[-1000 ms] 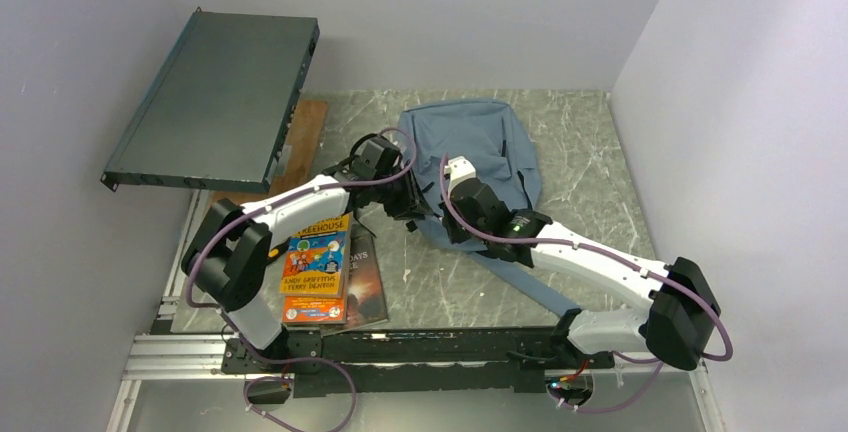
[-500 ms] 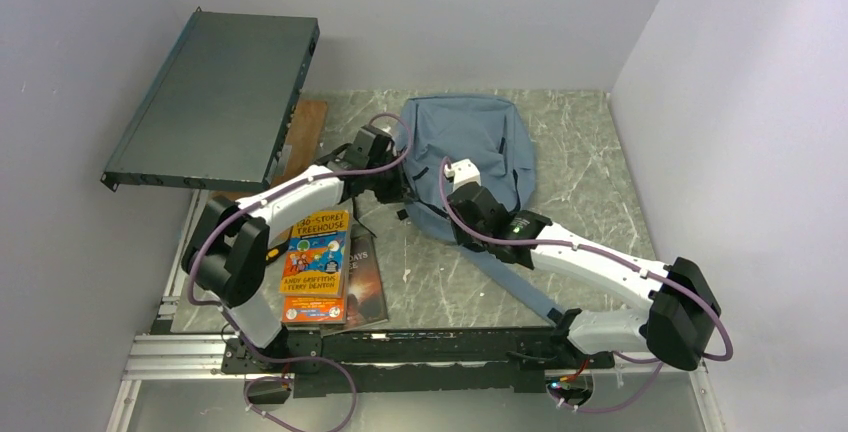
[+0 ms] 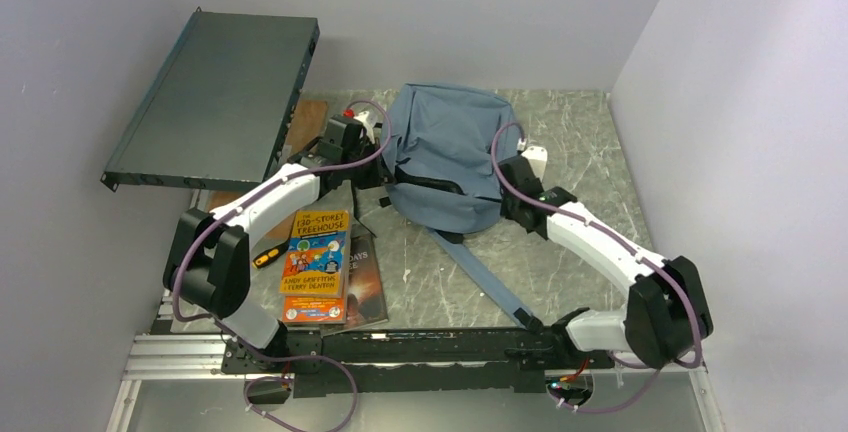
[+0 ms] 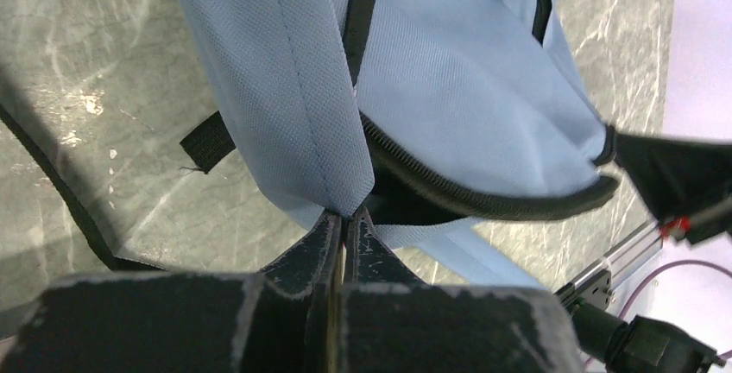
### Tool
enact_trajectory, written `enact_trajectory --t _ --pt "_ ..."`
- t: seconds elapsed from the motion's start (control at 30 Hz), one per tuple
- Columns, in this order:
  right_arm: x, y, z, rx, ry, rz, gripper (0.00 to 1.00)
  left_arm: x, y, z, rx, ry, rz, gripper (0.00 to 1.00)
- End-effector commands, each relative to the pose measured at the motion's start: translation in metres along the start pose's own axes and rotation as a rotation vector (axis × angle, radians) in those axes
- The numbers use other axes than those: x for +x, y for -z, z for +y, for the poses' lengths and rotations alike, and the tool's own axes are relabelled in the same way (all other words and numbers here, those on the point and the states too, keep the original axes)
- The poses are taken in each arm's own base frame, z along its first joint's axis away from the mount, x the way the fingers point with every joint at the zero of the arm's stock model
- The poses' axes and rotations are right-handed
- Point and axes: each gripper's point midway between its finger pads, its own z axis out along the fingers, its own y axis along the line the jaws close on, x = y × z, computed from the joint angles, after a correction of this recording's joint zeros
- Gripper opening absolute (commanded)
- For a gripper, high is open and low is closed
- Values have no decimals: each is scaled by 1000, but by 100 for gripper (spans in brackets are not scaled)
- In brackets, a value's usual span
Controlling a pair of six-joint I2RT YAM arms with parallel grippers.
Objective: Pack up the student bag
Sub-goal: Unzip the student bag at the center of the board.
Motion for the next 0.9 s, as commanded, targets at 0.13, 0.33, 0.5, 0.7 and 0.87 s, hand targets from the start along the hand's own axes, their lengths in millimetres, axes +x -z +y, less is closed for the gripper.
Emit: enact_trajectory --t 0.13,0.33,0.5,0.7,0.87 --pt "-30 -17 -26 72 50 -29 0 -27 13 2 21 -162 -48 0" --pt "-21 5 8 -209 79 -75 0 -16 37 -39 226 -286 -45 46" --pt "-19 16 13 -270 82 -84 0 -9 66 -80 278 -515 -221 63" --pt "-27 24 18 -305 74 -101 0 -2 69 -141 334 -768 -345 85" --pt "-31 29 21 -325 61 -114 0 20 31 -176 361 -976 -348 85"
